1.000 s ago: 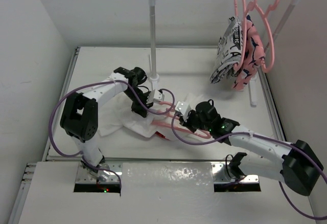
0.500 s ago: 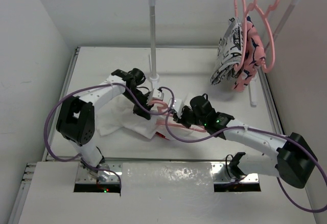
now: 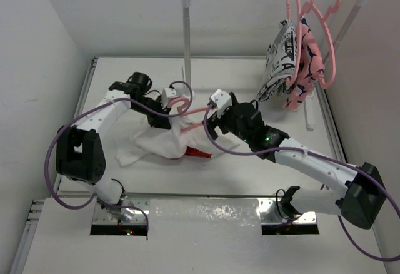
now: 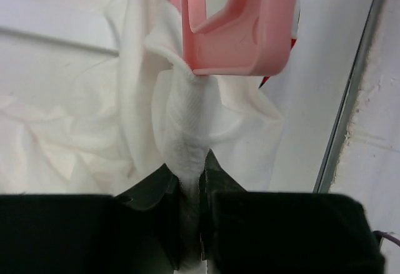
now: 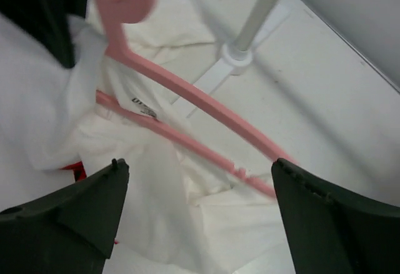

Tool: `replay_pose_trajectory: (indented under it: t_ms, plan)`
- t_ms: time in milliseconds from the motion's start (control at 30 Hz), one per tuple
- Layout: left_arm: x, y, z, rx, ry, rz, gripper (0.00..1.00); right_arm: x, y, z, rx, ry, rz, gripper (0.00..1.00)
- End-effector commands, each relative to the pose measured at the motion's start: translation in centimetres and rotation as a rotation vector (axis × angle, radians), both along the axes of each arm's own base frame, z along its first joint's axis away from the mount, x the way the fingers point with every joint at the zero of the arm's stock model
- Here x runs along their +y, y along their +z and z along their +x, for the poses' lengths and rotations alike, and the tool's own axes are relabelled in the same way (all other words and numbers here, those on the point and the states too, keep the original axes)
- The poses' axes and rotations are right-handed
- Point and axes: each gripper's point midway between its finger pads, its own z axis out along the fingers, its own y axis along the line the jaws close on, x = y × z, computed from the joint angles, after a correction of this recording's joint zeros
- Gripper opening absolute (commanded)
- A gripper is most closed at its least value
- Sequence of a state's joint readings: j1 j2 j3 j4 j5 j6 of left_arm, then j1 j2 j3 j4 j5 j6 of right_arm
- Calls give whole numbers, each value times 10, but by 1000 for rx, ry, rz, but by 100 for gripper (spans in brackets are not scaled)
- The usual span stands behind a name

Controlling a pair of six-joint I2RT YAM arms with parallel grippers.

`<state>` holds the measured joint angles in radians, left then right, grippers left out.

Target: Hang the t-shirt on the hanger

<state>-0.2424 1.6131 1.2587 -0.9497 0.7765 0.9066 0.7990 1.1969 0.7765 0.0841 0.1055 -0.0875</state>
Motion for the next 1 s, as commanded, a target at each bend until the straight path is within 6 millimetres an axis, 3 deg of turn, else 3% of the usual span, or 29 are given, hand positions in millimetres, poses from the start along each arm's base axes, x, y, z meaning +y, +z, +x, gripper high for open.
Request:
replay_pose_trajectory:
  t_ms: [0,67,133,267,400,567,767,967]
  plan:
    - [-2,44,7,-76,53,-88,0,-19,50,21,19,-285,205,94]
    - [-3,55,5,-87,72,-118,0,-29,51,21,73,-379,251,95]
    - [-6,66,8,-80,131,-165,0,-30,48,20,124,-439,336,90]
    - [-15,79,12,-45,225,-267,0,-18,15,15,286,-507,464,79]
    - [-16,74,9,19,282,-286,0,25,-18,16,488,-478,565,76]
    - [-17,74,8,43,316,-302,0,52,-19,32,522,-467,706,73]
    - [-20,79,11,51,343,-336,0,54,-49,45,574,-581,700,63]
    - [-21,81,9,60,339,-351,0,55,-88,47,629,-655,657,62]
